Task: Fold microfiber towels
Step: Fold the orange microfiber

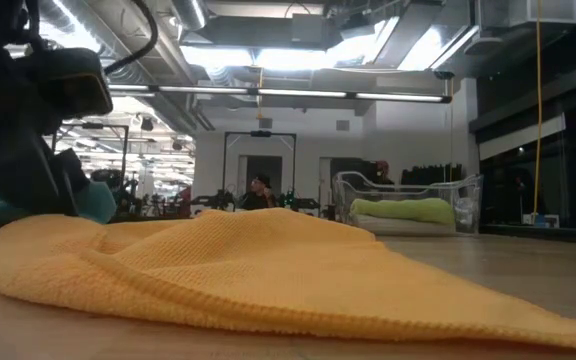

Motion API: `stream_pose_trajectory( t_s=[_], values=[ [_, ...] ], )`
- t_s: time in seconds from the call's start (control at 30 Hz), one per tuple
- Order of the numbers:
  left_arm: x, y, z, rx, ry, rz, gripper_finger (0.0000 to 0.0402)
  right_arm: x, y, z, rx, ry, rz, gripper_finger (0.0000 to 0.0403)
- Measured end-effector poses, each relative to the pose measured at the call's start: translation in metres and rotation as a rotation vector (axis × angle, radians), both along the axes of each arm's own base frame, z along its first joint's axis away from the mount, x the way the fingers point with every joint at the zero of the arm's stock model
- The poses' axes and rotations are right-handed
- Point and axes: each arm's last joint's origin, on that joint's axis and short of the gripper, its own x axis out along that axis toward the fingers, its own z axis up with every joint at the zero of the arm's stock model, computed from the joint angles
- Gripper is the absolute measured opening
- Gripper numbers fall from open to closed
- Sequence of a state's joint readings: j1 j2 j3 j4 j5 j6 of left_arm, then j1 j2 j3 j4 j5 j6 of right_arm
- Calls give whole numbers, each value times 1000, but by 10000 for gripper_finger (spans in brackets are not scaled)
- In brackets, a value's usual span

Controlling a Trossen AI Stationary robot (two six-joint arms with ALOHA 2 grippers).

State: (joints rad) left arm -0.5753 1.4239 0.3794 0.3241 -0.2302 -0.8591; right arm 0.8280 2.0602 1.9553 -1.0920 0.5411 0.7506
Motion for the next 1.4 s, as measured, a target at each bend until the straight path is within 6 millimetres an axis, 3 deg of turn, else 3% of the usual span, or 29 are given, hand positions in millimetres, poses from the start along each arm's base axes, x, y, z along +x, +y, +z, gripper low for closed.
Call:
stream_pose_trajectory(
  t_s=[0.43, 0.87, 1.07, 1.4],
  values=[
    [-2, -13, 6, -172, 18, -212, 156, 0, 0, 0, -11, -4, 5, 103],
    [-1, -7, 4, 28, -65, -34, 156, 0, 0, 0, -6, -5, -2, 103],
    [-3, -4, -1, -20, 21, -23, 156, 0, 0, 0, -7, -5, -1, 103],
    [-1, -7, 3, -56, -16, -55, 156, 0, 0, 0, -21, -2, 18, 103]
  ],
)
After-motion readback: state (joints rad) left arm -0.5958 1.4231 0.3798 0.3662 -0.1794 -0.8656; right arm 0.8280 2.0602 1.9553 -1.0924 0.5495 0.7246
